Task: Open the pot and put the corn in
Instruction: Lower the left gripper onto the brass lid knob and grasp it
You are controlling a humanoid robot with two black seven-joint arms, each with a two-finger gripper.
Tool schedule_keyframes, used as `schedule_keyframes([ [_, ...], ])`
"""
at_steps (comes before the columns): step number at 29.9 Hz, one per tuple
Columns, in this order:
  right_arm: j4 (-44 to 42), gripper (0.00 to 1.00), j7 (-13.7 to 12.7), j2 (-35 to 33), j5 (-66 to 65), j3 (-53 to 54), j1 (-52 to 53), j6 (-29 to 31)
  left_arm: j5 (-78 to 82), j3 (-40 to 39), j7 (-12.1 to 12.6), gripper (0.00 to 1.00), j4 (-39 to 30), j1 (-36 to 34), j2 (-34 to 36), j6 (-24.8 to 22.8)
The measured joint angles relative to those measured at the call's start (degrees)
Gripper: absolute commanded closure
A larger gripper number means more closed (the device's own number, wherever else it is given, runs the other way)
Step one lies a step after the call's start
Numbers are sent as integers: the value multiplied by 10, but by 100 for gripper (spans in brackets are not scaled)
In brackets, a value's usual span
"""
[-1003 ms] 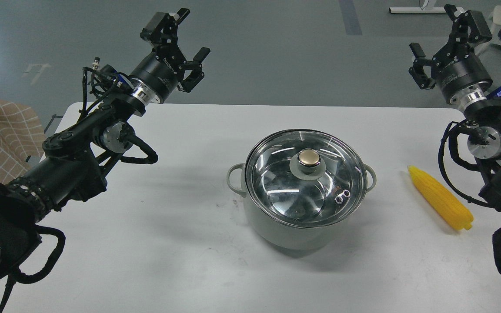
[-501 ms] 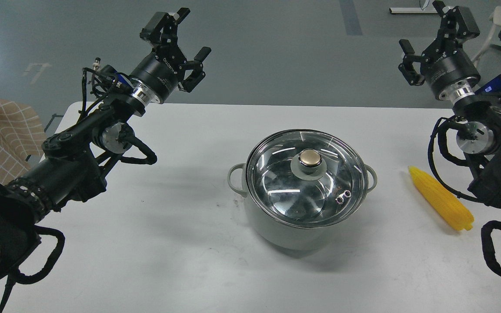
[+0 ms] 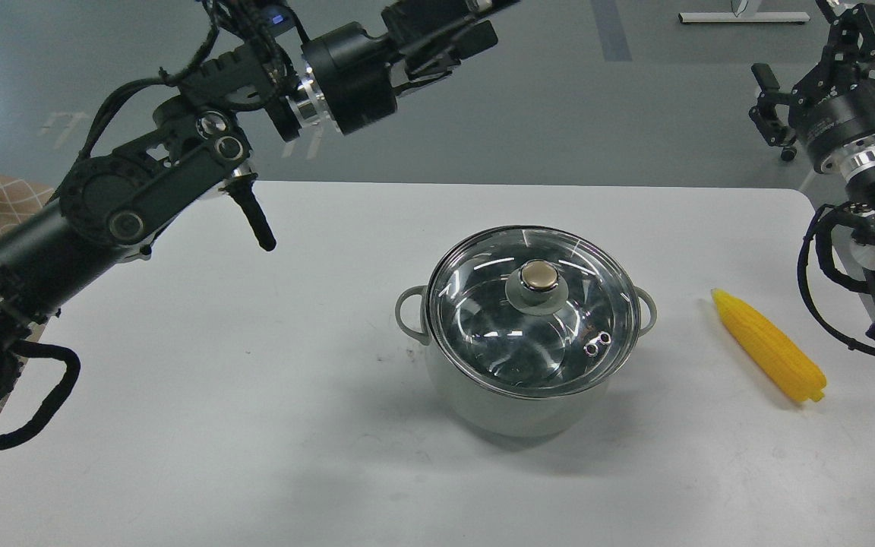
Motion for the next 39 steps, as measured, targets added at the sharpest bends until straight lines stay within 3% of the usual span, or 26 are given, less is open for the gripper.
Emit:
schedule_keyframes([
  [4, 6, 0, 0, -13, 1, 1, -5, 0, 243, 34, 0, 2, -37, 25, -22, 60],
  [10, 9, 0, 0, -16, 1, 1, -8, 0, 466, 80, 0, 2, -22, 43, -47, 88],
  [24, 9, 0, 0, -15, 1, 2, -9, 0, 498, 115, 0, 8, 17, 69, -65, 100],
  [26, 9, 0, 0, -16, 1, 2, -9, 0, 498, 115, 0, 16, 17, 72, -65, 100],
  [27, 9, 0, 0, -16, 1, 2, -9, 0, 498, 115, 0, 30, 17, 73, -65, 100],
  [30, 9, 0, 0, -16, 1, 2, -9, 0, 498, 115, 0, 55, 17, 75, -65, 100],
  [35, 9, 0, 0, -15, 1, 2, -9, 0, 498, 115, 0, 86, 17, 82, -64, 99],
  [36, 9, 0, 0, -15, 1, 2, -9, 0, 498, 115, 0, 100, 17, 83, -63, 99],
  [39, 10, 0, 0, -15, 1, 2, -9, 0, 498, 115, 0, 100, 17, 85, -63, 99],
])
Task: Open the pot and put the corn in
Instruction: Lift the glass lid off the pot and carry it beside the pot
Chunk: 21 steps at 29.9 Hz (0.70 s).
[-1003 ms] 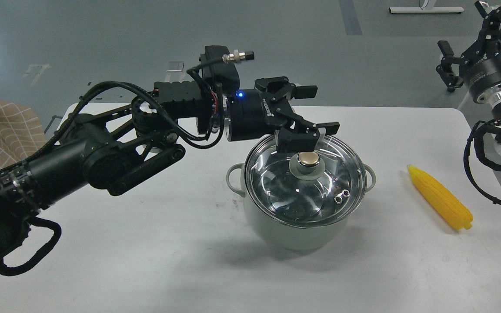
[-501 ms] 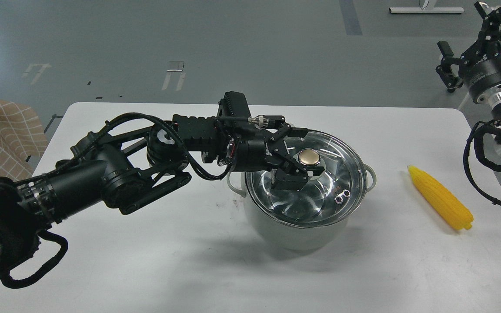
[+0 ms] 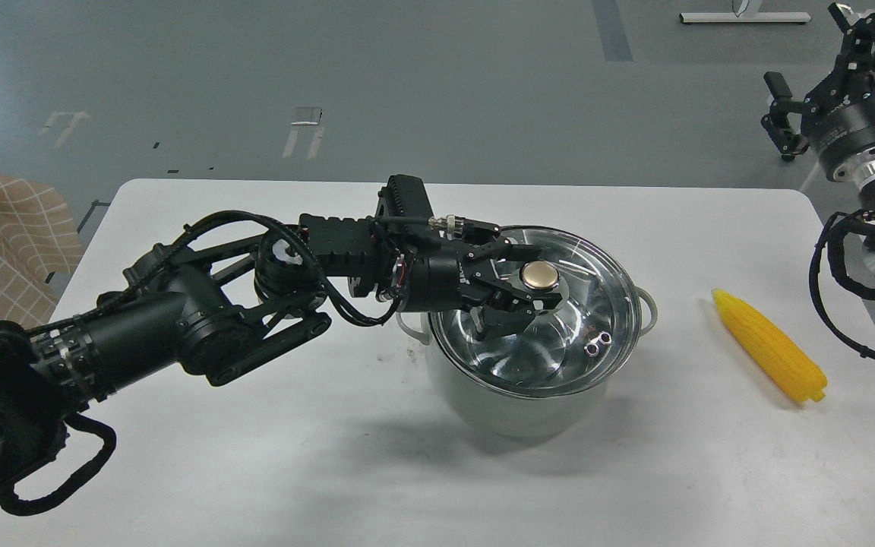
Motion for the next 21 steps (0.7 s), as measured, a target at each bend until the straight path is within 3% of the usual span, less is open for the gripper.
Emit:
schedule_keyframes([
  [6, 0, 0, 0, 1, 0, 0, 0, 0, 0, -7, 0, 100, -10, -11, 4, 0],
  [12, 0, 0, 0, 1, 0, 0, 0, 0, -2, -15, 0, 100, -29, -89, 55, -2],
  [16, 0, 0, 0, 1, 0, 0, 0, 0, -40, -14, 0, 100, -33, -128, 139, -2],
  [21, 0, 0, 0, 1, 0, 0, 0, 0, -101, -9, 0, 100, -48, -123, 279, 6],
])
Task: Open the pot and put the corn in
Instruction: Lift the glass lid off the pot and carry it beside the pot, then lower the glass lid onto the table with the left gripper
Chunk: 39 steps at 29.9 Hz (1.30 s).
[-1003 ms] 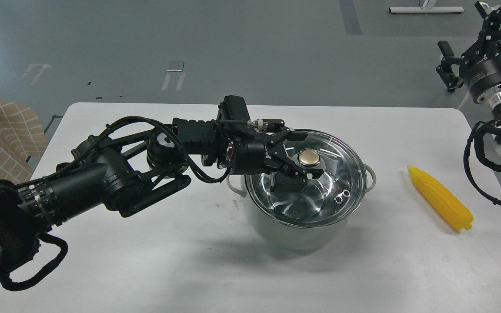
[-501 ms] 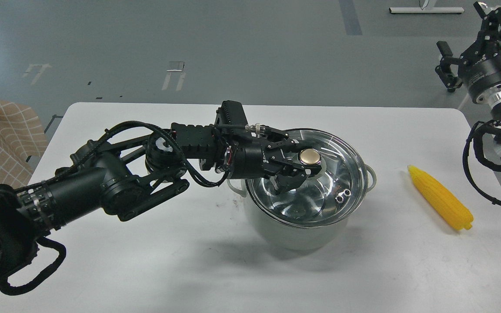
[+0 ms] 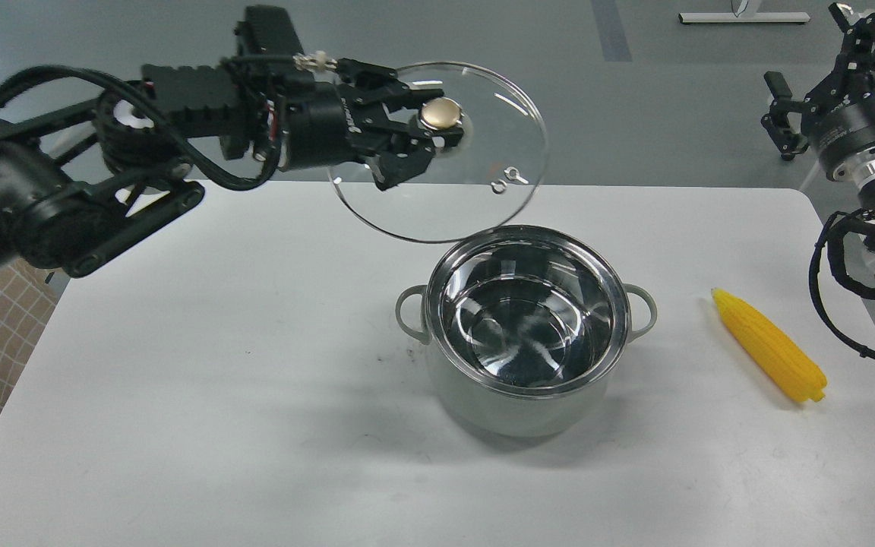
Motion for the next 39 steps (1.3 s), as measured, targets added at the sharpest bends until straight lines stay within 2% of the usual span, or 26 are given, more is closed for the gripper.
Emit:
schedule_keyframes([
  [4, 0, 0, 0, 0, 0, 0, 0, 0, -35, 4, 0, 100, -10, 56, 105, 35],
  [9, 0, 0, 0, -1, 0, 0, 0, 0, -56, 6, 0, 100, -11, 165, 178, 111],
  [17, 0, 0, 0, -1, 0, -1, -5, 0, -92, 6, 0, 100, 18, 328, 194, 263],
  [21, 0, 0, 0, -1, 0, -1, -8, 0, -94, 6, 0, 100, 39, 386, 189, 318],
  [26, 0, 0, 0, -1, 0, -1, -10, 0, -95, 6, 0, 100, 60, 425, 171, 343],
  [39, 0, 0, 0, -1, -1, -1, -12, 0, -99, 6, 0, 100, 136, 446, 99, 345],
])
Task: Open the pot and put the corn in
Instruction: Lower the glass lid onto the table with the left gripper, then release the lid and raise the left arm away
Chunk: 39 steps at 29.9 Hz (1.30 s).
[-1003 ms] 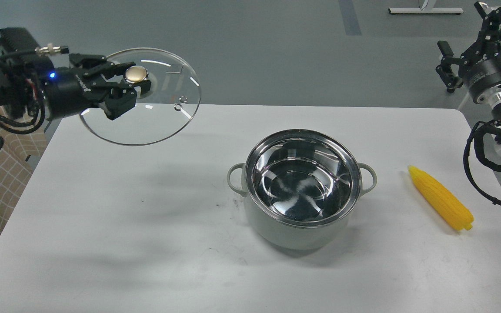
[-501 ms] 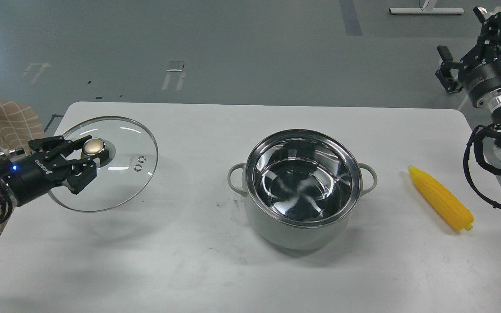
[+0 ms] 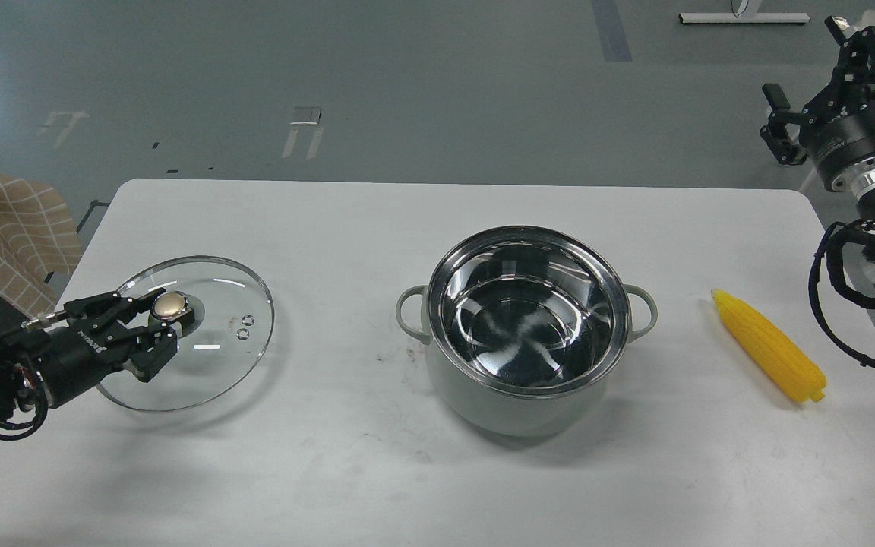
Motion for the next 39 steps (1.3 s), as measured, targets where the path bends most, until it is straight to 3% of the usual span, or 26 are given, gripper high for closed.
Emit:
schedule_keyframes([
  [4, 0, 0, 0, 0, 0, 0, 0, 0, 1, 0, 0, 78, 12, 1, -9, 0],
  [13, 0, 0, 0, -1, 0, 0, 0, 0, 2, 3, 0, 74, 42, 5, -31, 0],
  [15, 0, 0, 0, -1, 0, 0, 0, 0, 2, 4, 0, 59, 46, 8, -33, 0],
  [17, 0, 0, 0, -1, 0, 0, 0, 0, 2, 4, 0, 22, 48, 9, -34, 0],
  [25, 0, 0, 0, 0, 0, 0, 0, 0, 1, 3, 0, 12, 48, 11, -34, 0],
  [30, 0, 0, 0, 0, 0, 0, -1, 0, -2, 1, 0, 11, 41, 9, -33, 0],
  [35, 0, 0, 0, -3, 0, 0, 1, 0, -97, -14, 0, 11, -14, -25, 4, 0],
  [37, 0, 0, 0, -13, -2, -1, 2, 0, -164, -15, 0, 11, -43, -62, 25, -20],
  [39, 1, 0, -1, -29, -9, -17, 4, 0, -241, -16, 0, 10, -61, -117, 36, -74],
])
